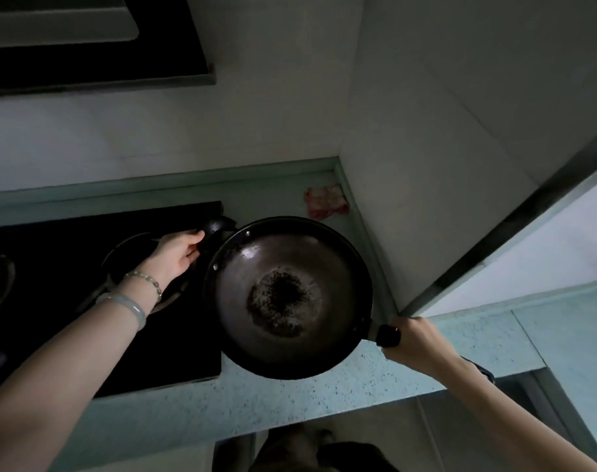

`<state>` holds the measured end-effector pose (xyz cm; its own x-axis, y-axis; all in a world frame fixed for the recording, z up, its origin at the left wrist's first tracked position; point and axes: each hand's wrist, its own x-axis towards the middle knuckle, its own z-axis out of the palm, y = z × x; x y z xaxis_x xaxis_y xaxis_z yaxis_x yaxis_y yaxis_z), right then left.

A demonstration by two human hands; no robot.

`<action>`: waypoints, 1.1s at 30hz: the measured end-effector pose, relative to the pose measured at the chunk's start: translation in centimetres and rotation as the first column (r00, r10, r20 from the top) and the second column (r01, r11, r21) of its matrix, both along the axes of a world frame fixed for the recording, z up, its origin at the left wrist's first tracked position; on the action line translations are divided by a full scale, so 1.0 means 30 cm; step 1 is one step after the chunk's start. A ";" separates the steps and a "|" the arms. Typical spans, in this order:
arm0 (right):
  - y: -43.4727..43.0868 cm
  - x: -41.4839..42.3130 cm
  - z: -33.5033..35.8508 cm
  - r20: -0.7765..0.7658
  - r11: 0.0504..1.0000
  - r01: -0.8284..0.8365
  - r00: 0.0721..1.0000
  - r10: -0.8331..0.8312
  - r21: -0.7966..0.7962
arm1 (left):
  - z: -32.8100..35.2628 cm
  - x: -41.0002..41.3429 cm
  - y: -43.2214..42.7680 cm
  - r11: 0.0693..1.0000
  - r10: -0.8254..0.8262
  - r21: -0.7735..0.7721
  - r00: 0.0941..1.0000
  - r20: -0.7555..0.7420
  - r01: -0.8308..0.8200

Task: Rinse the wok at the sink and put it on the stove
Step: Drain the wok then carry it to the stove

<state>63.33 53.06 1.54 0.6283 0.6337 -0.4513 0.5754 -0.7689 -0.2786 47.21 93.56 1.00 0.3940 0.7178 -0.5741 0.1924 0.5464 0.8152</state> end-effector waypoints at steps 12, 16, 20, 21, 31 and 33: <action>0.157 0.029 -0.084 0.018 0.995 0.096 0.995 -0.096 -0.034 | -0.114 0.196 0.216 0.997 -0.074 -0.022 0.996 -0.046 0.073; 0.181 0.034 -0.101 0.031 0.993 0.111 0.993 -0.110 -0.045 | -0.129 0.237 0.239 0.995 -0.097 0.004 0.993 -0.067 0.098; 0.212 0.038 -0.112 0.029 0.993 0.117 0.993 -0.116 -0.027 | -0.145 0.266 0.273 0.996 -0.092 0.008 0.993 -0.076 0.093; 0.222 0.038 -0.112 0.028 0.993 0.120 0.992 -0.119 -0.022 | -0.152 0.273 0.281 0.996 -0.092 0.014 0.993 -0.073 0.093; 0.292 0.013 -0.138 -0.028 0.978 0.210 0.977 -0.210 0.007 | -0.127 0.291 0.269 0.865 -0.160 0.366 0.881 -0.445 0.342; 0.306 -0.002 -0.144 -0.063 0.973 0.232 0.971 -0.231 0.002 | -0.101 0.262 0.218 0.766 -0.104 0.505 0.852 -0.513 0.397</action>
